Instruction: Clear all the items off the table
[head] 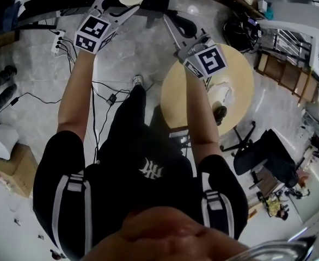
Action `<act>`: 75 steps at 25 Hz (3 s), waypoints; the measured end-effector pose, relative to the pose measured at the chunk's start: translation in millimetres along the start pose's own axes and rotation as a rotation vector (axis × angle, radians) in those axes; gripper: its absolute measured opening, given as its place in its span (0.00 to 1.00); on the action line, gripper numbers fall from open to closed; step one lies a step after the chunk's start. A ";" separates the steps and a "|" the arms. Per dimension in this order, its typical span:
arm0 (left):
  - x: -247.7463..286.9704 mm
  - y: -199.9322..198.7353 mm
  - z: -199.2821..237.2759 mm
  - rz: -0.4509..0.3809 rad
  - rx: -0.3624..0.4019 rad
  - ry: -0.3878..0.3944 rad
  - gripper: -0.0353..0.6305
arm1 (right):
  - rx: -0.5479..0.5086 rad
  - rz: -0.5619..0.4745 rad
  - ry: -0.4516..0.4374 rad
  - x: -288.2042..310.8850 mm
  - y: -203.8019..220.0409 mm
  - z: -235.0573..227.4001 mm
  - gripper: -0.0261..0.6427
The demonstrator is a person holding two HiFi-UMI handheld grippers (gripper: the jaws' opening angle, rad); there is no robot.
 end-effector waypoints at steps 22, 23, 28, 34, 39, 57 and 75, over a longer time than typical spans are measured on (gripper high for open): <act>18.0 40.8 19.9 0.006 -0.010 -0.068 0.48 | 0.022 0.051 -0.076 41.7 16.4 6.6 0.05; 18.9 41.5 19.8 0.011 -0.012 -0.067 0.48 | 0.025 0.051 -0.074 40.4 16.1 7.2 0.05; 13.8 44.0 17.6 0.032 -0.045 -0.067 0.59 | 0.014 0.044 -0.084 34.9 6.6 14.2 0.05; -29.9 44.7 -0.8 0.029 -0.063 -0.112 0.43 | -0.010 0.054 -0.092 11.4 -7.8 28.0 0.05; -79.1 31.0 -40.7 -0.056 -0.097 -0.131 0.07 | -0.041 0.063 -0.094 -27.3 -29.6 48.2 0.05; -231.9 -70.2 -456.1 -0.416 -0.252 -0.036 0.07 | -0.098 -0.112 -0.234 -418.0 -72.9 258.9 0.04; -295.2 -81.6 -705.3 -0.387 -0.276 0.358 0.07 | -0.019 0.003 -0.167 -577.3 -49.7 402.6 0.04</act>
Point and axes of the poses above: the fingertips, and each gripper's own axes: x forward along the fingers, z to its left, y out of its underside, the point moved 2 cm from there along -x, backward along the fingers
